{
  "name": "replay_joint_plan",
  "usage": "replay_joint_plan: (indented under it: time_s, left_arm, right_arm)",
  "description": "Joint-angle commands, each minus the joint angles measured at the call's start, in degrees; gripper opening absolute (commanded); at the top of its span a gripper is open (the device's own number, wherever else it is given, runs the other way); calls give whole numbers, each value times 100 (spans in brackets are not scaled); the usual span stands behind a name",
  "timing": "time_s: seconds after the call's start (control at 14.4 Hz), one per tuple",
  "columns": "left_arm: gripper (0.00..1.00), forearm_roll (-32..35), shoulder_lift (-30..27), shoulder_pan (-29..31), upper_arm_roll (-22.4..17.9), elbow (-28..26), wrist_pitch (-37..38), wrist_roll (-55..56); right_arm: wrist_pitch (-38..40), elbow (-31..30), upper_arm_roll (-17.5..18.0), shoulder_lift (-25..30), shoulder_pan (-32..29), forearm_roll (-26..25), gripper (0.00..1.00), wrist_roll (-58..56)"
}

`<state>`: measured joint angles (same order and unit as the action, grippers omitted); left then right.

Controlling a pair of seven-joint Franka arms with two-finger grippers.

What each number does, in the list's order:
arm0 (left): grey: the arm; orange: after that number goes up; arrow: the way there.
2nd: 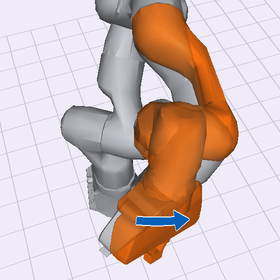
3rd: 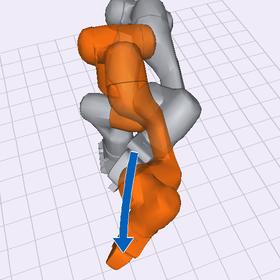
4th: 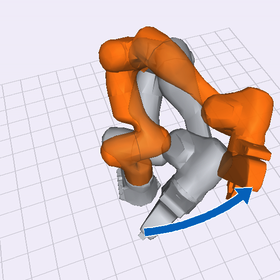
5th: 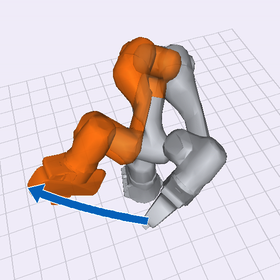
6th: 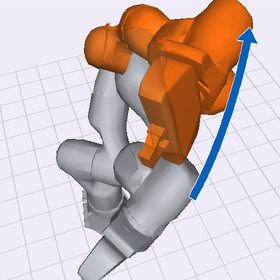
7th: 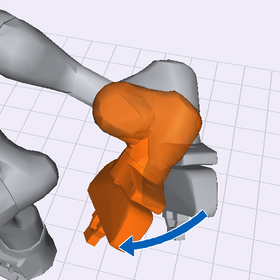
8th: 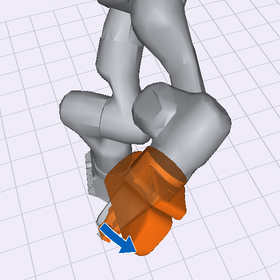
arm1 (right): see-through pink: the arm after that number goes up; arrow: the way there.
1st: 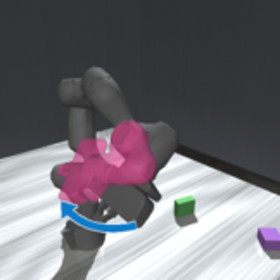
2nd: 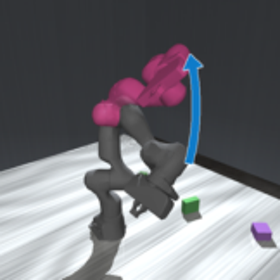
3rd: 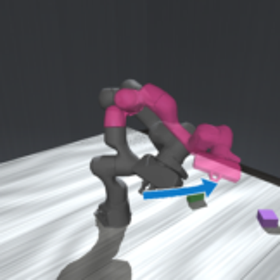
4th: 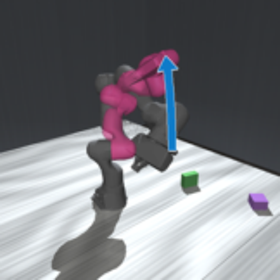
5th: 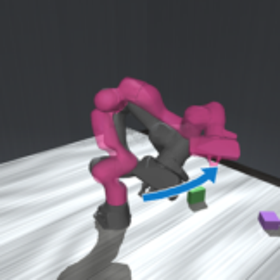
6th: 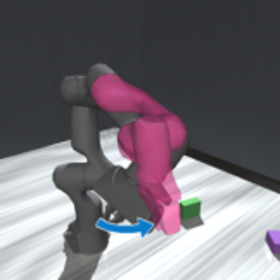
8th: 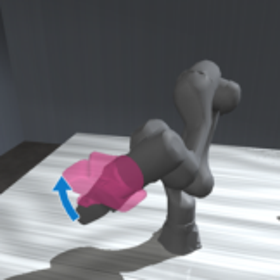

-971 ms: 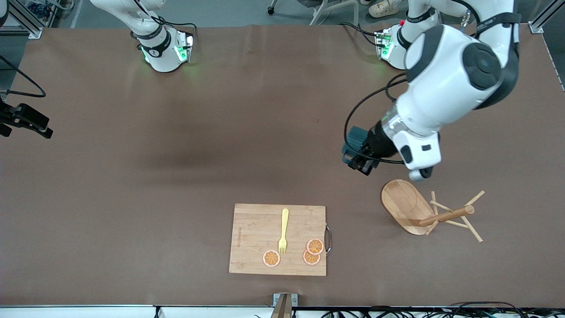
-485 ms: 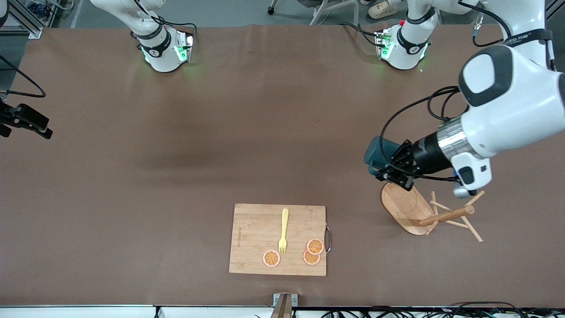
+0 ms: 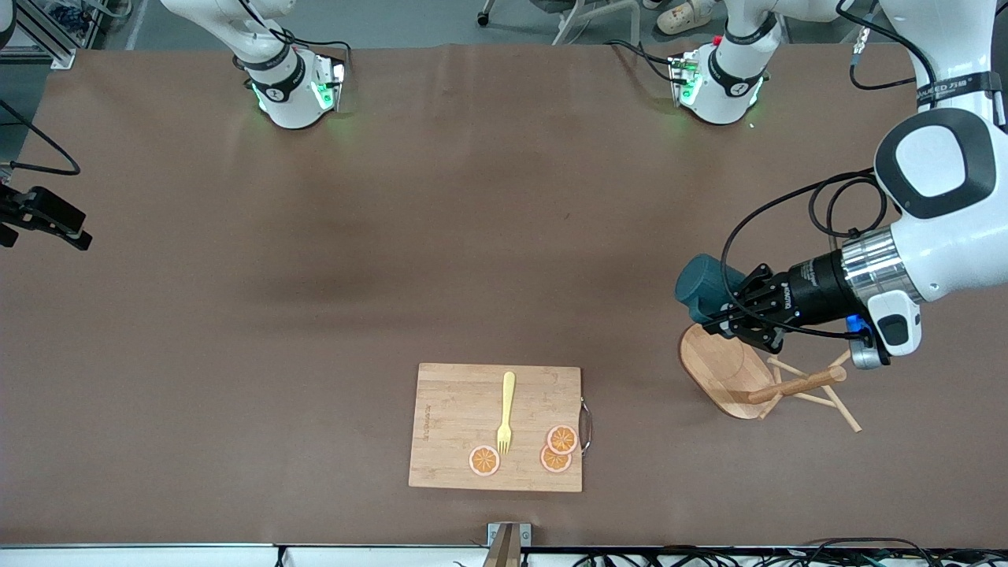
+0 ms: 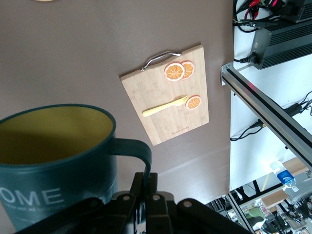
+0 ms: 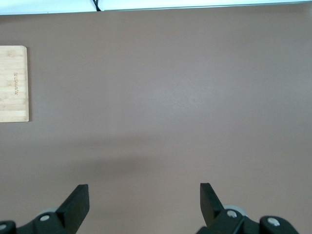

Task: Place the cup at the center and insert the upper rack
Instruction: 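Hang the mug handle onto a peg of the mug tree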

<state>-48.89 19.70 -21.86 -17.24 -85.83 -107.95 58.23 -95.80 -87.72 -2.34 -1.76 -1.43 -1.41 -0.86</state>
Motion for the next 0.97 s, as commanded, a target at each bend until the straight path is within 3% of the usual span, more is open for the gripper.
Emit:
replay_joint_plan:
  time_s: [0.0, 0.9]
  left_arm:
    - [0, -243, 15, 172, 54, -162, -42, -224]
    - [0, -209, 429, 551, 18, -136, -95, -857]
  right_arm:
    - [-70, -105, -21, 80, 29, 18, 100, -28]
    - [-132, -114, -21, 71, 29, 18, 100, -28]
